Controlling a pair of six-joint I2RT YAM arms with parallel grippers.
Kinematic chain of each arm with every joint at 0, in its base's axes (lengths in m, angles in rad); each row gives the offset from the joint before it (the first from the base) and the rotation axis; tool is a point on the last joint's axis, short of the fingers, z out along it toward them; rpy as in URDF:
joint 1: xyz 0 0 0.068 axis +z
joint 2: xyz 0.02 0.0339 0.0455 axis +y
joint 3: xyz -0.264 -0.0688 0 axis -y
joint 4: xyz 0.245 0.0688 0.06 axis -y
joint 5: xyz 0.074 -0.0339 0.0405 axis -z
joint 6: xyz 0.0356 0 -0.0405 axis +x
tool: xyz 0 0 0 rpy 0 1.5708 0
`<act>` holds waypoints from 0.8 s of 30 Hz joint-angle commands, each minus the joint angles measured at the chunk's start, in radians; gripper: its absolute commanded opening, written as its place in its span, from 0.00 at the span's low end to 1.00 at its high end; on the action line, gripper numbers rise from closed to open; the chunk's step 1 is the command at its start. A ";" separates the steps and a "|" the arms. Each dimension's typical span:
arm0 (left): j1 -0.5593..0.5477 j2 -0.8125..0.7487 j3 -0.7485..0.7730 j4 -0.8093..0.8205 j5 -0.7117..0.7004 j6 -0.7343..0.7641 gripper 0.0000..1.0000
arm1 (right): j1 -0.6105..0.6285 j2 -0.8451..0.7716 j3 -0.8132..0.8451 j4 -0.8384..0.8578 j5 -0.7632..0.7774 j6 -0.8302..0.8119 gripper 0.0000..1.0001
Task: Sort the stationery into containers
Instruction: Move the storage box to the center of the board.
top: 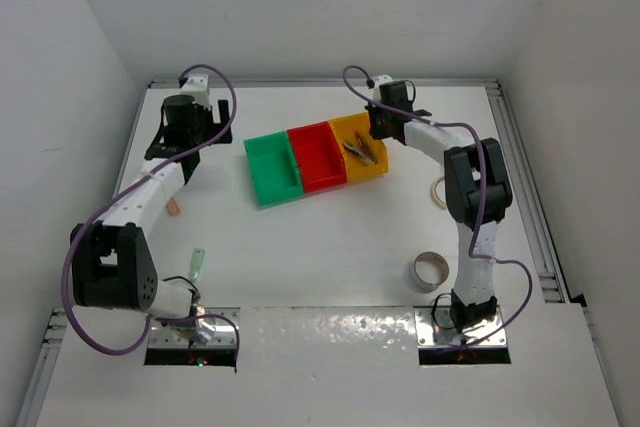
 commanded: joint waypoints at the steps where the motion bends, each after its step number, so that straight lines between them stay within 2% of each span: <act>1: 0.010 -0.024 -0.021 0.031 0.013 0.011 0.89 | 0.004 0.016 0.056 -0.036 0.051 -0.006 0.00; 5: 0.013 -0.035 -0.043 0.045 0.023 0.005 0.89 | 0.006 -0.008 0.022 -0.012 0.114 0.046 0.00; 11: 0.019 -0.046 -0.053 0.045 0.032 0.003 0.89 | 0.006 -0.019 0.002 0.004 0.086 0.060 0.00; 13: 0.022 -0.050 -0.055 0.047 0.032 0.005 0.89 | 0.006 -0.017 0.002 0.001 0.071 0.063 0.03; 18: 0.022 -0.059 -0.066 0.045 0.040 0.002 0.89 | 0.000 -0.030 0.019 -0.045 0.059 0.063 0.22; 19: 0.024 -0.061 -0.067 0.047 0.041 -0.001 0.89 | -0.002 -0.036 0.022 -0.051 0.056 0.068 0.30; 22: 0.024 -0.064 -0.073 0.082 0.047 -0.003 0.89 | -0.019 -0.074 0.027 -0.085 0.056 0.095 0.44; 24: 0.024 -0.069 -0.076 0.088 0.047 -0.006 0.89 | -0.038 -0.128 0.021 -0.111 0.059 0.115 0.48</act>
